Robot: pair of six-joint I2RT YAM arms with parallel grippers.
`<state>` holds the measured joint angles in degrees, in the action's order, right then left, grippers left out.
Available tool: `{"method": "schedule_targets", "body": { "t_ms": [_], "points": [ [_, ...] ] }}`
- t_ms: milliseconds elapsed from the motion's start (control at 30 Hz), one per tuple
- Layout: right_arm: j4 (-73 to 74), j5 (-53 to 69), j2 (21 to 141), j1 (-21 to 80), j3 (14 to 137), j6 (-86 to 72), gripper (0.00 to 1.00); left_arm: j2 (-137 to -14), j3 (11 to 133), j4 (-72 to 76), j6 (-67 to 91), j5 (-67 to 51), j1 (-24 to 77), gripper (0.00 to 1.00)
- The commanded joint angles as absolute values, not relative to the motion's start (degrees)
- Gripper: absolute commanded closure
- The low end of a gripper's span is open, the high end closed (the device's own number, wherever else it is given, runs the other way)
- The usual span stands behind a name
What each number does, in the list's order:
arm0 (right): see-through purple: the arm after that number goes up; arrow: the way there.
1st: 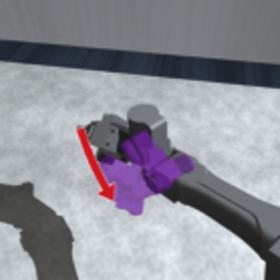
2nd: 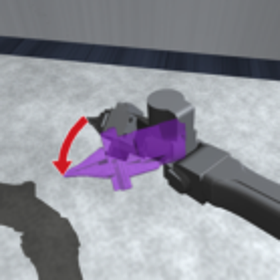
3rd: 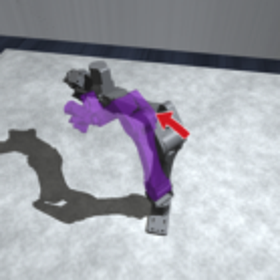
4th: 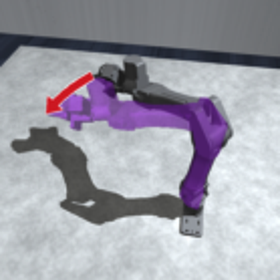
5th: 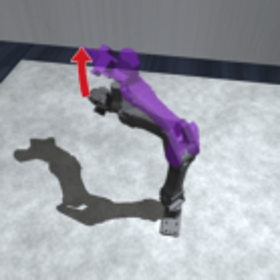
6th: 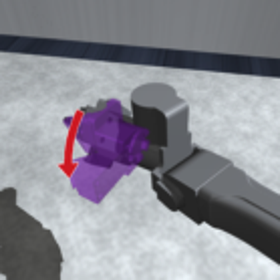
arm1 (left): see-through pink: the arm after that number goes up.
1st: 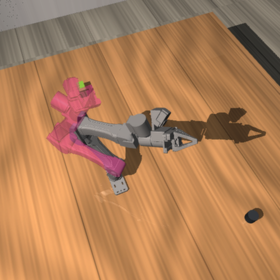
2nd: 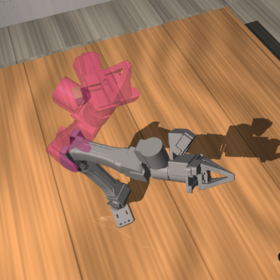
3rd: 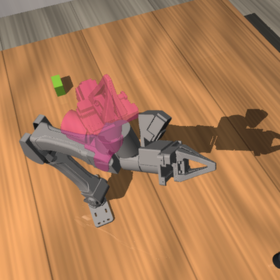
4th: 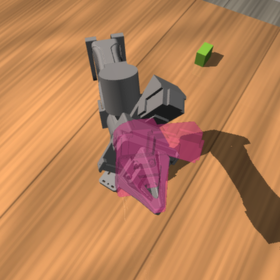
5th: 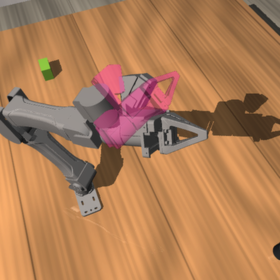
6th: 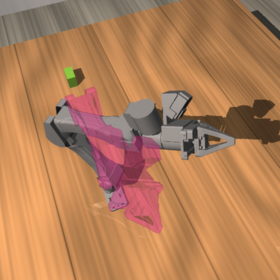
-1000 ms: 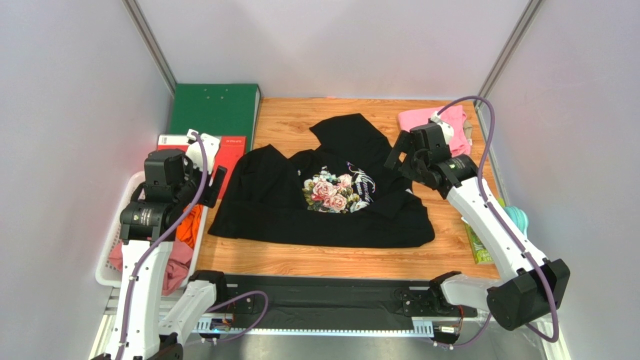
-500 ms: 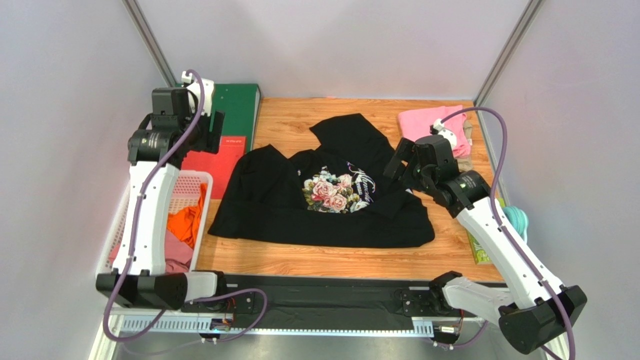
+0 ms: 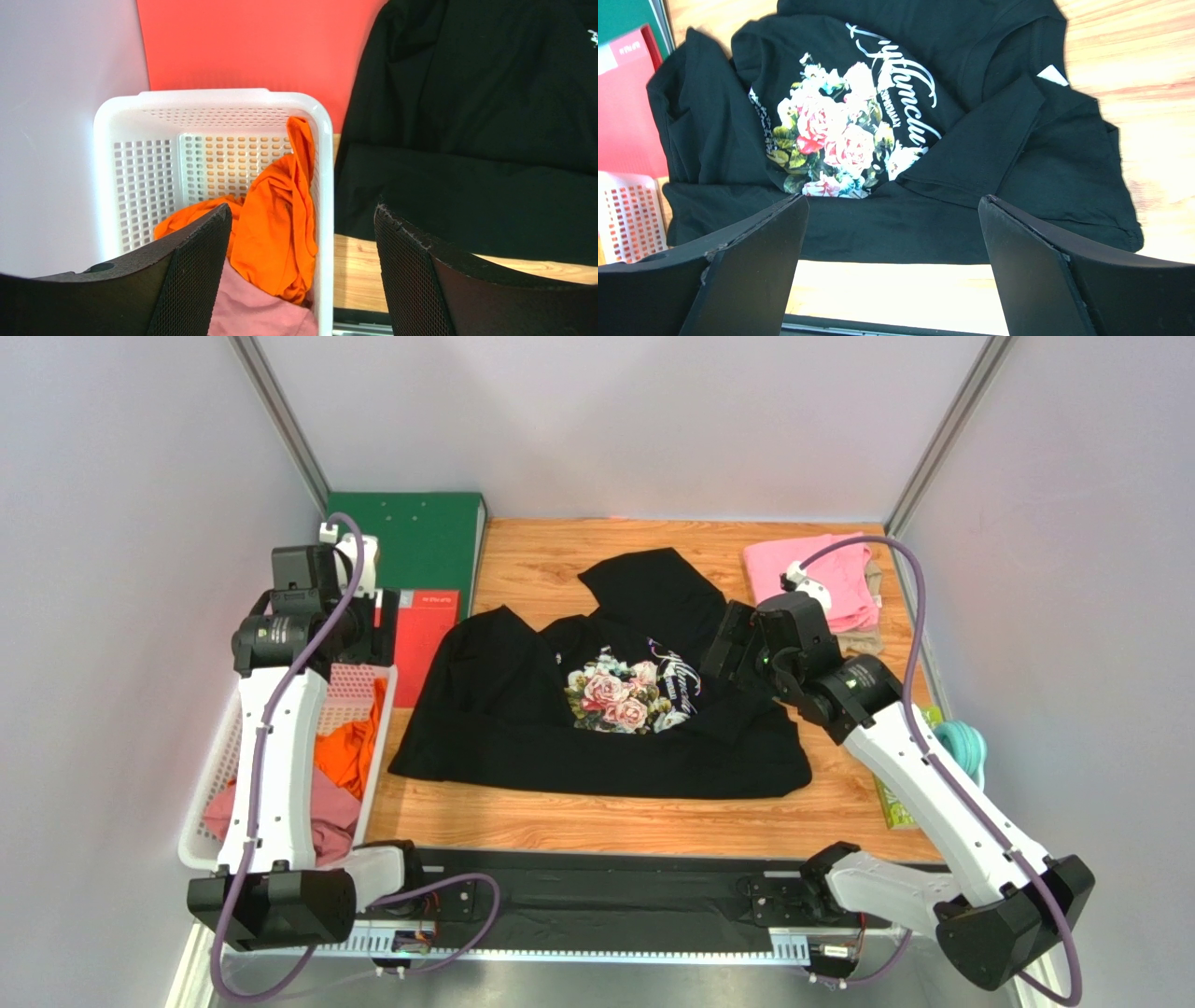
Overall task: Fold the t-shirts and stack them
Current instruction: Fold the flattened tshirt in 1/3 of the way
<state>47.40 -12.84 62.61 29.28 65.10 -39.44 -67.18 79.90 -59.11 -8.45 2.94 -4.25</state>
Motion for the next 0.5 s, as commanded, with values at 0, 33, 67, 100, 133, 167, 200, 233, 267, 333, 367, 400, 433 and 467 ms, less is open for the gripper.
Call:
{"method": "schedule_targets", "body": {
  "t_ms": [0,33,67,100,133,167,200,233,267,333,367,400,433,467],
  "points": [
    [45.6,-14.4,63.4,31.8,67.9,-40.2,0.00,-65.7,80.4,-59.5,-10.1,0.5,-5.2,0.19],
    [45.6,-14.8,63.5,32.1,67.9,-40.5,0.00,-65.1,80.5,-59.5,-10.4,0.4,-5.2,0.18],
    [45.8,-15.1,63.5,32.5,67.8,-40.7,0.00,-64.7,80.6,-59.3,-10.5,0.5,-5.1,0.18],
    [45.9,-15.2,63.5,32.8,67.8,-40.7,0.00,-64.3,80.7,-59.2,-11.0,0.7,-5.2,0.18],
    [46.0,-15.4,63.5,32.9,67.8,-40.9,0.00,-64.1,80.7,-59.0,-11.2,0.9,-5.1,0.18],
    [46.2,-15.7,63.6,33.2,67.9,-40.8,0.00,-63.9,80.8,-59.1,-11.3,0.9,-5.2,0.18],
    [46.4,-15.9,63.6,33.2,67.9,-40.9,0.00,-63.7,80.7,-59.0,-11.7,0.7,-5.1,0.18],
    [46.5,-16.0,63.6,33.3,68.1,-40.8,0.00,-63.4,80.5,-59.1,-11.8,0.4,-5.1,0.18],
    [46.8,-16.1,63.5,33.3,68.2,-40.9,0.00,-63.2,80.1,-59.2,-11.9,0.4,-5.2,0.18],
    [47.0,-16.4,63.4,33.3,68.5,-40.8,0.00,-62.8,79.9,-59.2,-12.0,0.3,-5.2,0.18],
    [47.1,-16.7,63.3,33.4,68.6,-40.8,0.00,-62.4,79.6,-59.3,-12.2,0.3,-5.1,0.18],
    [47.2,-16.9,63.1,33.4,68.6,-40.8,0.00,-62.2,79.5,-59.3,-12.5,0.3,-5.2,0.18],
    [47.1,-16.9,62.9,33.3,68.6,-40.7,0.00,-61.5,79.3,-59.3,-12.7,0.3,-5.2,0.18],
    [47.3,-17.0,62.8,33.3,68.5,-40.7,0.00,-61.2,78.9,-59.2,-13.3,-1.0,-5.2,0.18]
  ]
}}
